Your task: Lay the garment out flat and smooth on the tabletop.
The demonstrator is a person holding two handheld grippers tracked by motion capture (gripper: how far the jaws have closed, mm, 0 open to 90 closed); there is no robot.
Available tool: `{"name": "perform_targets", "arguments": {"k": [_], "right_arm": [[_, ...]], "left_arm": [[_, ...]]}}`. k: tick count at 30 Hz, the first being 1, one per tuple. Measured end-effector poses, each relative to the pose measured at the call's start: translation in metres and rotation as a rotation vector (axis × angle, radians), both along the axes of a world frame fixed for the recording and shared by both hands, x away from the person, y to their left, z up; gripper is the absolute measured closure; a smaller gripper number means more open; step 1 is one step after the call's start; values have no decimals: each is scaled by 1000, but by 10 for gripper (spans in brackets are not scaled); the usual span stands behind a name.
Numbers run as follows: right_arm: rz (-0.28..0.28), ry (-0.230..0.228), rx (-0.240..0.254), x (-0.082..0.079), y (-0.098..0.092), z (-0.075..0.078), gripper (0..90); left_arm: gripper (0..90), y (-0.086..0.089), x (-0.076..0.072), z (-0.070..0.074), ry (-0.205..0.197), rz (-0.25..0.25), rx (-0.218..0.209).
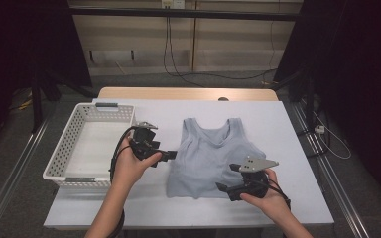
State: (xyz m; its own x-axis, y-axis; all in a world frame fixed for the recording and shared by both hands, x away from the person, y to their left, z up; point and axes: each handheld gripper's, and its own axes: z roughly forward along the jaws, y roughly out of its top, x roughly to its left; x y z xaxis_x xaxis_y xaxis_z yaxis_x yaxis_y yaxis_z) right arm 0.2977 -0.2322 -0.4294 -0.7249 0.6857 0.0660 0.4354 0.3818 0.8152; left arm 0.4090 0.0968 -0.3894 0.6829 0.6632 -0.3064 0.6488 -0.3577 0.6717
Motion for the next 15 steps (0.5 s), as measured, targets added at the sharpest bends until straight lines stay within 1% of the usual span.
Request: {"name": "perform_targets", "arguments": {"k": [3, 4, 9, 12, 15], "right_arm": [[19, -5, -7, -1, 7, 1, 163], [23, -5, -4, -1, 9, 1, 161], [38, -3, 3, -2, 17, 2, 155], [49, 3, 2, -2, 21, 1, 149], [60, 2, 0, -2, 27, 1, 144]], "left_arm": [[176, -2, 2, 1, -5, -2, 3], [176, -2, 2, 2, 2, -4, 1], [174, -4, 4, 3, -3, -10, 7], [173, -5, 6, 3, 5, -13, 4], [173, -6, 7, 4, 1, -17, 3]]}}
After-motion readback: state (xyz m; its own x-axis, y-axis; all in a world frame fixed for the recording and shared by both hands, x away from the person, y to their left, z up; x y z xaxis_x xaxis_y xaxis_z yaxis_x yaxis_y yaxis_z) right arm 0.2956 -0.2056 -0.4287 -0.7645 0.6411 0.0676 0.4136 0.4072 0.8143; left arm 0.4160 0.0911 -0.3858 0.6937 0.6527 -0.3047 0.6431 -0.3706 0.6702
